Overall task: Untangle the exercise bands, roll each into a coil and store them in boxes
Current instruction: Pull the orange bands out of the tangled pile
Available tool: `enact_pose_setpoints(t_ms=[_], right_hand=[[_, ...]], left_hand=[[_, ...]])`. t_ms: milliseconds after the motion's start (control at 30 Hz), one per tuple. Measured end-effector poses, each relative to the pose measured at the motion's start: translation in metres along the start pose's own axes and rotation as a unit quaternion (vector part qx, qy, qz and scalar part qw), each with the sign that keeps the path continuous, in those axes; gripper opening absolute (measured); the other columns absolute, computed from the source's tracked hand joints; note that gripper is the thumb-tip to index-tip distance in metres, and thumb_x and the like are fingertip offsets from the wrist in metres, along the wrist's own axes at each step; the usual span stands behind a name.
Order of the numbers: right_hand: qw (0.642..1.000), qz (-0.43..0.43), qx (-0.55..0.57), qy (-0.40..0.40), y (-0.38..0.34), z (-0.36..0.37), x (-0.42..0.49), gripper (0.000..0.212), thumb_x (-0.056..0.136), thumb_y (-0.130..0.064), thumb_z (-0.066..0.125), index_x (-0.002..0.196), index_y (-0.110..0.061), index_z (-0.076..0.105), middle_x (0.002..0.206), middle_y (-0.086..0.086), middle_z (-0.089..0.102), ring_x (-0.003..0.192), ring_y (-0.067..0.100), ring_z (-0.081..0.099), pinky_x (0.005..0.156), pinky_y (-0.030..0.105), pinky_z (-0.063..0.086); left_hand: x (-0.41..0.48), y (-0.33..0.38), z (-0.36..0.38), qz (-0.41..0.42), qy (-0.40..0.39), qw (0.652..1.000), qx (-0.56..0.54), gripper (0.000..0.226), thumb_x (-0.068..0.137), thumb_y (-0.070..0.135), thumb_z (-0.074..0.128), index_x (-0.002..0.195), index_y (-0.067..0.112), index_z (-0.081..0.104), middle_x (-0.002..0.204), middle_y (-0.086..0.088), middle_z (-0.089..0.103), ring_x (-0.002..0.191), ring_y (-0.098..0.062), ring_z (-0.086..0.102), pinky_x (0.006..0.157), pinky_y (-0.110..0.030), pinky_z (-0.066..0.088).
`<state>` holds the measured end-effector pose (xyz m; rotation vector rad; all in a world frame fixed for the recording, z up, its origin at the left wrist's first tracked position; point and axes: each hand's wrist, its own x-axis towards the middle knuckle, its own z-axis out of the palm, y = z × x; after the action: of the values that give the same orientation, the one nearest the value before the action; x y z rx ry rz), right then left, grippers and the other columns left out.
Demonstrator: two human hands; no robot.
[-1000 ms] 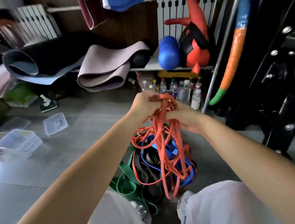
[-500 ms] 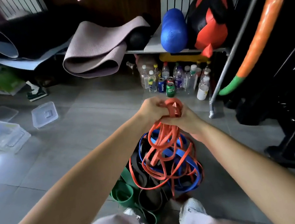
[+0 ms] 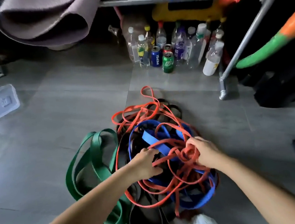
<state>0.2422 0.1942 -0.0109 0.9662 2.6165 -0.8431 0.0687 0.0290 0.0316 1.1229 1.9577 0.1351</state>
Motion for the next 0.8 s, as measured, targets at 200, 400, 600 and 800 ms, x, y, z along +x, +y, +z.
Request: enact_pose_setpoints(t_ms=[200, 400, 600, 800], right_hand=[[0.956, 0.037, -0.25, -0.146, 0.028, 0.069, -0.002, 0.119, 0.065, -0.044, 0.079, 0.145, -0.041, -0.008, 0.158, 0.002, -0.009, 0.144, 0.029, 0.009, 0.106, 0.048, 0.03], [0.985, 0.048, -0.15, 0.067, 0.018, 0.079, 0.001, 0.028, 0.082, -0.033, 0.059, 0.11, -0.032, 0.057, 0.129, 0.001, 0.039, 0.107, 0.03, 0.049, 0.079, 0.037, 0.049], [0.837, 0.278, 0.434, 0.185, 0.014, 0.009, 0.007, 0.016, 0.076, -0.025, 0.073, 0.07, -0.013, 0.065, 0.054, -0.003, 0.062, 0.054, 0.016, 0.061, 0.05, 0.019, 0.047], [0.809, 0.14, 0.495, 0.283, 0.003, -0.056, 0.01, 0.019, 0.074, -0.023, 0.071, 0.062, -0.038, 0.071, 0.052, -0.016, 0.065, 0.047, -0.001, 0.061, 0.044, 0.016, 0.048]], left_hand=[[0.03, -0.031, 0.047, -0.013, 0.01, 1.0, 0.017, 0.072, 0.081, 0.034, 0.066, 0.144, 0.018, 0.034, 0.14, -0.008, 0.038, 0.132, -0.025, 0.034, 0.108, -0.029, 0.031], [0.021, -0.038, 0.073, 0.021, 0.228, 0.965, -0.127, 0.038, 0.082, 0.018, 0.067, 0.119, 0.013, 0.061, 0.119, 0.0, 0.055, 0.115, -0.018, 0.051, 0.095, -0.016, 0.034], [0.009, -0.018, 0.065, 0.115, 0.223, 0.968, -0.012, 0.099, 0.057, 0.067, 0.067, 0.139, 0.02, 0.04, 0.138, 0.0, 0.044, 0.129, -0.02, 0.036, 0.106, -0.024, 0.023], [0.031, 0.012, 0.118, -0.003, 0.076, 0.981, 0.178, 0.121, 0.062, 0.064, 0.071, 0.149, 0.017, 0.002, 0.15, -0.007, 0.021, 0.134, -0.028, 0.025, 0.112, -0.043, 0.02]])
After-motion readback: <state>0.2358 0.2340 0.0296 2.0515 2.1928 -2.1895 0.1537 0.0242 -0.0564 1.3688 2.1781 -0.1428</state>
